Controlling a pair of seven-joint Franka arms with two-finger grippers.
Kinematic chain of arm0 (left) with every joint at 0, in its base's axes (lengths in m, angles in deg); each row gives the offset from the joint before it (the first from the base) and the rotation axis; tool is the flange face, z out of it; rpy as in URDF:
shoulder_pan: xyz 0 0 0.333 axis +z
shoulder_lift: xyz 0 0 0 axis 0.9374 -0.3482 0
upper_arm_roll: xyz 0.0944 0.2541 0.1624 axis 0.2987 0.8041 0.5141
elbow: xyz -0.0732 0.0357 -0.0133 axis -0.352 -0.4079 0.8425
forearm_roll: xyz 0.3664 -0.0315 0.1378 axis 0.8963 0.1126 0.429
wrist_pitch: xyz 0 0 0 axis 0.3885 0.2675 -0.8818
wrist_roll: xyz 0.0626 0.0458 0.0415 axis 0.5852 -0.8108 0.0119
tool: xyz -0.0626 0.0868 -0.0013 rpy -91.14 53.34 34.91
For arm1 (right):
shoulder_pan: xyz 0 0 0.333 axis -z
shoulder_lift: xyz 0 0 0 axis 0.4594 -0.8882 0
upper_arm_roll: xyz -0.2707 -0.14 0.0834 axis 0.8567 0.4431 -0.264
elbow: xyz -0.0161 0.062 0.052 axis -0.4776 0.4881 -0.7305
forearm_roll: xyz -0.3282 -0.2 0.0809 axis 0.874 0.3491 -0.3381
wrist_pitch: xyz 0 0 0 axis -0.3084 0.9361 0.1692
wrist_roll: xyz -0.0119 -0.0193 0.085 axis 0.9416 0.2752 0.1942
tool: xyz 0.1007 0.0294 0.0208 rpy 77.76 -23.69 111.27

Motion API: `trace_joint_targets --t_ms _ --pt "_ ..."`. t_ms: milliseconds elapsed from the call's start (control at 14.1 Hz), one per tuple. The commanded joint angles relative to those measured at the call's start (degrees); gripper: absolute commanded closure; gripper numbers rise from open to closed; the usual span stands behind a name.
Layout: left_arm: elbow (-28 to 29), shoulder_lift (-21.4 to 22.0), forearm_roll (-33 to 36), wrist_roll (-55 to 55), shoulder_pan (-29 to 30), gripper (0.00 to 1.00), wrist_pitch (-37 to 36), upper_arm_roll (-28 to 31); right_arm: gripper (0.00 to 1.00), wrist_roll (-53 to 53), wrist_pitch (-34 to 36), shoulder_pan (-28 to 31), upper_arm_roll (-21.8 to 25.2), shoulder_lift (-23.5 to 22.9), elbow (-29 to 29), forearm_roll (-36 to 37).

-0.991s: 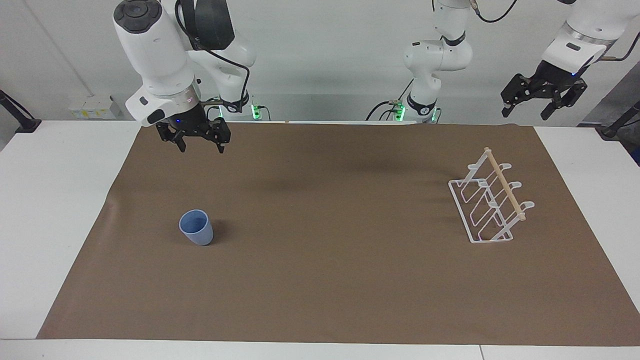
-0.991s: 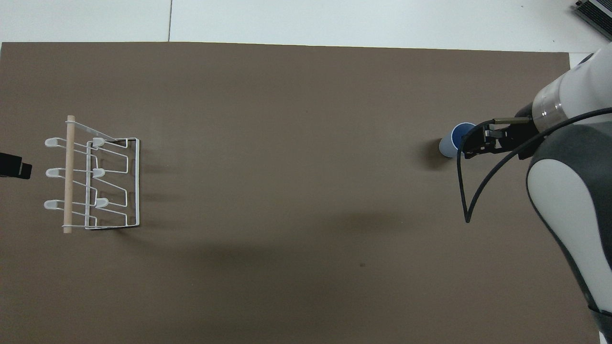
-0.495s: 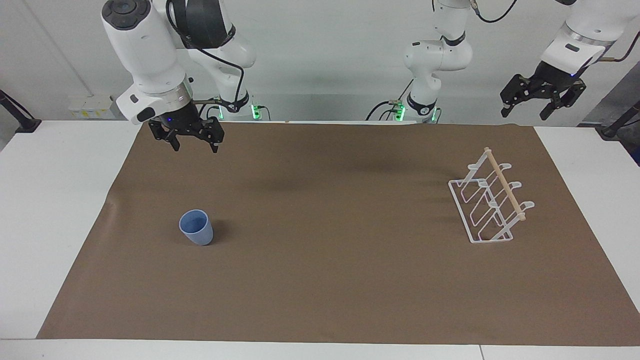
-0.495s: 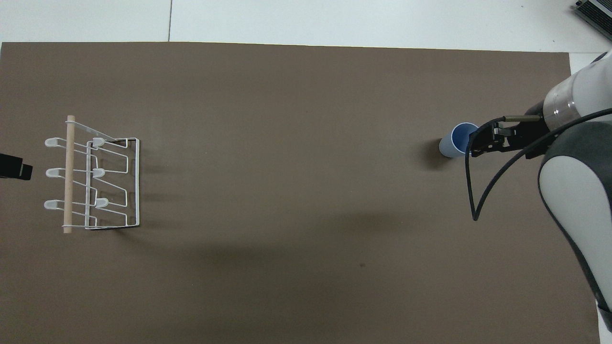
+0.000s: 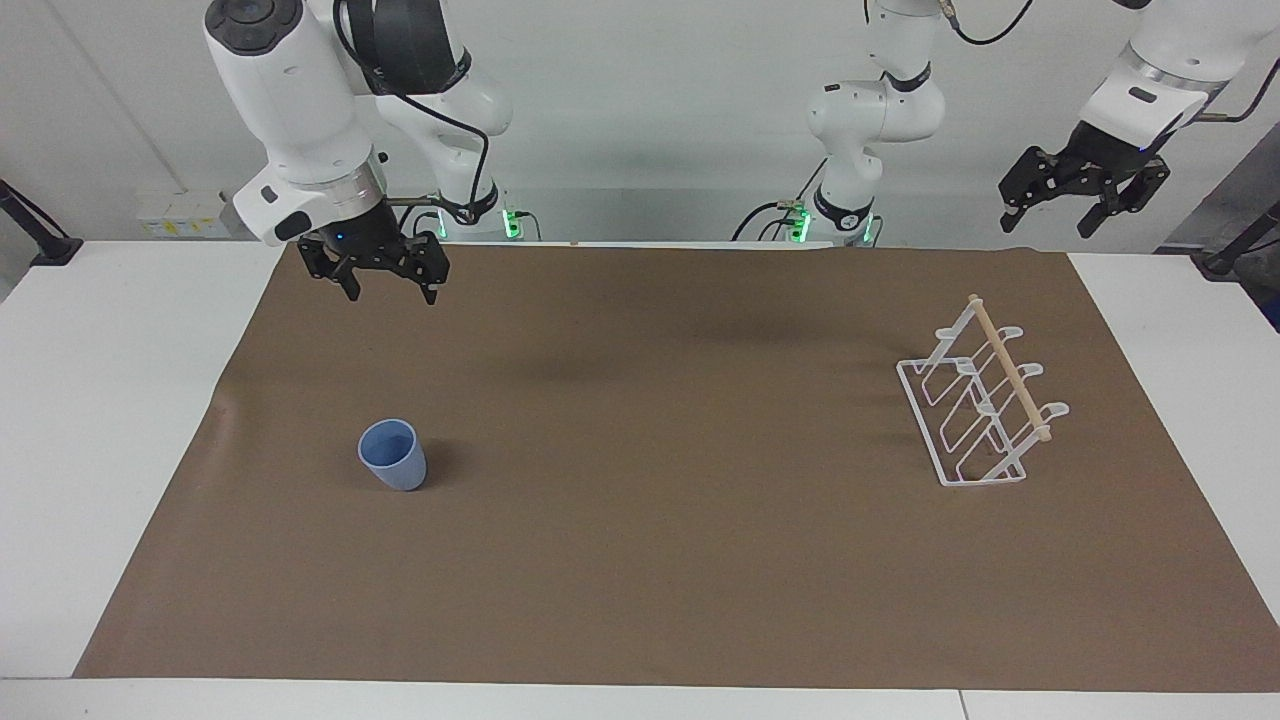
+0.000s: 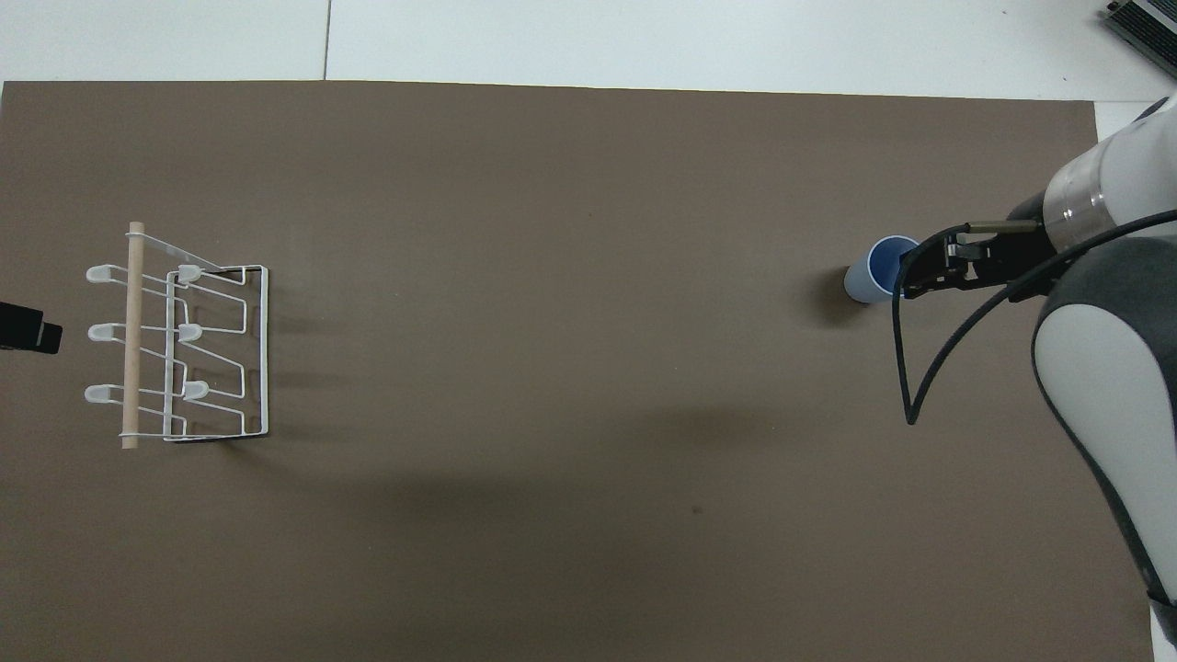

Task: Hang cup on cup holder
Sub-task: 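Close the right gripper on the light blue cup's rim, then lift the blue cup with the right gripper and turn it sideways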

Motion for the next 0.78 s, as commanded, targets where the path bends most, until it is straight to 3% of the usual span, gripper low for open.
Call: trace_joint_targets --t_ms 0,212,354,708 --pt "1.7 1.74 0.96 0.15 -0.64 0.0 -0.29 0.07 0.0 -0.09 -7.32 -0.35 -0.48 1.61 4.67 -1.6" --pt "1.7 1.74 0.96 0.15 -0.55 0.0 -0.29 0.07 0.0 -1.4 -18.03 -0.63 -0.4 1.44 13.18 -1.6" --pt "1.7 1.74 0.96 -0.03 -0.37 0.0 -0.29 0.07 0.0 -7.1 -24.8 0.51 -0.31 -0.23 17.94 -1.6" --pt "1.7 1.74 0.96 -0.2 -0.64 0.0 -0.03 -0.02 0.0 -7.92 -42.12 1.66 -0.04 -3.66 28.66 -0.55"
